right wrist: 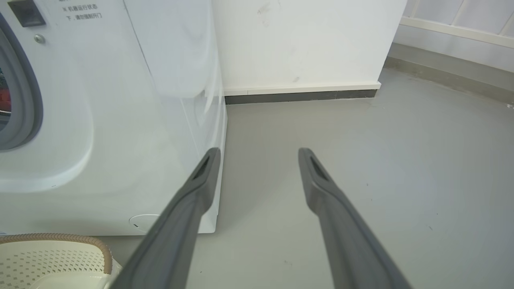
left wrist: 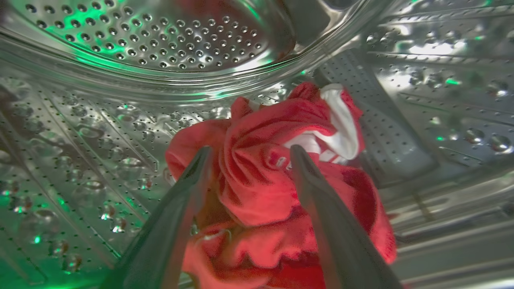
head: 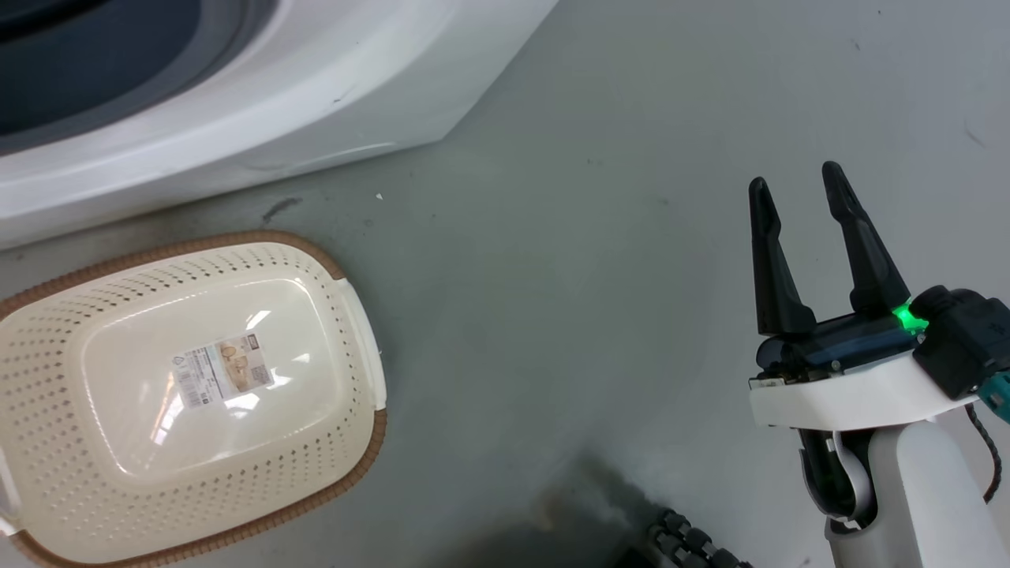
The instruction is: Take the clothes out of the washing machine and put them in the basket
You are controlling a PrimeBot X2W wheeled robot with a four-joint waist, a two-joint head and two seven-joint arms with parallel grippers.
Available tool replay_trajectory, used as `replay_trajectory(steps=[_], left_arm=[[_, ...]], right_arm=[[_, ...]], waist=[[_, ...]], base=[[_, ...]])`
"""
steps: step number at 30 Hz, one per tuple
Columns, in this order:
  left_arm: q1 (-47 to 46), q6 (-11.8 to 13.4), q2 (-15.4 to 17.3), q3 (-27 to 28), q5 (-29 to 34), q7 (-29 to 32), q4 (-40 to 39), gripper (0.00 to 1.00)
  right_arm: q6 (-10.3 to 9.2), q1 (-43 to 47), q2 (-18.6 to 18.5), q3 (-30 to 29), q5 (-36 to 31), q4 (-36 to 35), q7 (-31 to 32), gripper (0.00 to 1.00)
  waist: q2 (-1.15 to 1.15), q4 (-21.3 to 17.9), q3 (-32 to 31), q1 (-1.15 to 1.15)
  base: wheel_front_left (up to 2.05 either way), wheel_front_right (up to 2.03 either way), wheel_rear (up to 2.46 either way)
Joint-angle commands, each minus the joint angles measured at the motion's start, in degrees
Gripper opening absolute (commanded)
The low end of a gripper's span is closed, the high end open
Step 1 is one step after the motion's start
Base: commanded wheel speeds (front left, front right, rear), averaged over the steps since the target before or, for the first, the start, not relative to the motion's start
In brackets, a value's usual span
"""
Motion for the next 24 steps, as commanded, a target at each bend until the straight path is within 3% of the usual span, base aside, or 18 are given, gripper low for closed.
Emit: replay_trajectory(steps=[1, 9, 20, 21, 22, 24], left_arm=[[-1.4, -0.1, 0.7, -0.9, 0.3, 1.3, 0.0, 1.00], [-8.2, -0.1, 5.5, -9.0, -2.6, 15.4, -0.6, 1.00], [-7.4, 0.2, 10.1, -10.4, -7.8, 30.3, -4.1, 1.00], [-7.1, 0.3, 10.4, -10.3, -7.9, 30.7, -4.9, 0.85], [-6.4, 0.6, 10.9, -10.1, -8.3, 31.0, -6.3, 0.00], [-5.9, 1.2, 11.2, -9.9, -8.5, 30.5, -7.8, 0.00]], right_arm=[[-0.04, -1.0, 0.2, 0.2, 0.4, -0.5, -0.1, 1.00], [-0.04, -1.8, 0.2, 1.5, 2.2, -1.3, -0.1, 1.00], [-0.04, -2.6, 0.2, 2.5, 4.1, -0.7, -0.1, 1.00], [-0.04, -2.6, 0.2, 2.5, 4.3, -0.6, -0.1, 1.00], [-0.04, -2.8, 0.2, 2.5, 4.6, -0.5, -0.1, 1.00], [-0.04, -3.0, 0.2, 2.4, 4.8, -0.4, -0.1, 1.00]], waist=[[0.00, -0.9, 1.4, -0.01], [0.00, -2.7, 5.5, -0.01], [0.00, -4.6, 7.8, -0.01], [0.00, -4.7, 7.9, -0.01], [0.00, -4.8, 8.0, -0.01], [0.00, -4.9, 8.1, -0.01]], base=[[0.00, 0.00, 0.00], [0.00, 0.00, 0.00], [0.00, 0.00, 0.00], [0.00, 0.00, 0.00], [0.00, 0.00, 0.00], [0.00, 0.00, 0.00]])
